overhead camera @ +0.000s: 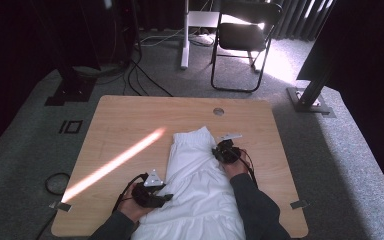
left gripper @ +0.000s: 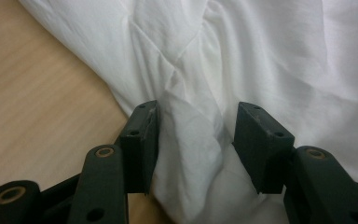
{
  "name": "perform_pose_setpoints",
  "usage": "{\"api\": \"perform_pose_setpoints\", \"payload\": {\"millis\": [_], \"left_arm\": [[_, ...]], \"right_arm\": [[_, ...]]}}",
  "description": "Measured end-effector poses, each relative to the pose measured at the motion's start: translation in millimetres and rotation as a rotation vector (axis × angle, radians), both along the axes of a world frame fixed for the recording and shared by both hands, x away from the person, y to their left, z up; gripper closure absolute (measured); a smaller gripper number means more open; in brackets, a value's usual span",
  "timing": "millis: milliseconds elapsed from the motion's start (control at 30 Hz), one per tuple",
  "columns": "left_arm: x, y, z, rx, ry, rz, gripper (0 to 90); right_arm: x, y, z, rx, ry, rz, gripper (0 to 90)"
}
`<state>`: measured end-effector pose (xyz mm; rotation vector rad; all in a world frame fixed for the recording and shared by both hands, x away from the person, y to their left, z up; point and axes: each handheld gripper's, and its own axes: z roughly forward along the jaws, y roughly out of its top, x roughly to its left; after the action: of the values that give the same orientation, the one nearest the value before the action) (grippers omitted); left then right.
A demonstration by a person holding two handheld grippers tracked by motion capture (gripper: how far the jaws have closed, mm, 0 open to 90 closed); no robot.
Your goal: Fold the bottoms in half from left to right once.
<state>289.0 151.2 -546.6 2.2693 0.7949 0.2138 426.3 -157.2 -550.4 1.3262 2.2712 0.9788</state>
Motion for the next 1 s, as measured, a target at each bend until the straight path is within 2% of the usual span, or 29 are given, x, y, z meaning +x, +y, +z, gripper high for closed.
{"api": "perform_pose_setpoints", "payload": {"millis": [100, 167, 233, 300, 333, 367, 467, 500, 533, 567, 633, 833, 1000], "left_arm": [[5.6, 15.8, 8.8, -0.067, -0.008, 0.055, 45.9], [15.4, 25.2, 20.1, -0.119, -0.036, 0.114, 43.1], [28.7, 27.7, 31.8, -0.152, -0.074, 0.163, 41.8], [49.9, 21.6, 40.3, -0.16, -0.102, 0.199, 39.8], [57.8, 17.6, 41.8, -0.159, -0.111, 0.213, 38.6], [74.0, 7.8, 42.6, -0.147, -0.118, 0.226, 37.2], [102.2, -14.6, 35.5, -0.112, -0.102, 0.24, 36.2], [108.4, -21.2, 32.3, -0.099, -0.098, 0.241, 35.8], [117.4, -30.6, 26.6, -0.061, -0.102, 0.247, 35.3], [123.7, -36.9, 22.0, -0.042, -0.102, 0.26, 35.3], [134.3, -43.3, 14.3, -0.029, -0.09, 0.276, 35.4], [144.9, -45.8, -0.1, 0.001, -0.048, 0.29, 36.3], [144.6, -45.4, -4.1, -0.004, -0.066, 0.278, 37.1]], "right_arm": [[-12.6, 4.7, -0.4, -0.011, -0.008, 0.001, 83.0], [-16.5, 6.4, -1.0, -0.008, -0.012, -0.001, 83.3], [-16.7, 6.5, -1.1, 0.001, -0.008, -0.007, 83.4], [-15.4, 4.9, -1.2, 0.016, 0.001, -0.007, 83.6], [-14.7, 4.3, -1.4, 0.026, 0.004, -0.008, 83.8], [-14.5, 4.1, -1.4, 0.028, 0.006, -0.008, 83.8], [-14.2, 3.5, -1.6, 0.029, 0.006, -0.006, 83.9], [-14.1, 3.3, -1.5, 0.031, 0.008, -0.005, 84.0], [-14.0, 3.0, -1.6, 0.033, 0.009, -0.005, 84.1], [-13.8, 2.5, -1.7, 0.038, 0.011, -0.005, 84.3], [-13.8, 2.0, -1.9, 0.043, 0.012, -0.005, 84.5], [-14.2, 1.5, -2.4, 0.046, 0.008, -0.005, 84.6], [-13.9, 2.0, -2.0, 0.042, 0.011, -0.006, 84.5]]}}
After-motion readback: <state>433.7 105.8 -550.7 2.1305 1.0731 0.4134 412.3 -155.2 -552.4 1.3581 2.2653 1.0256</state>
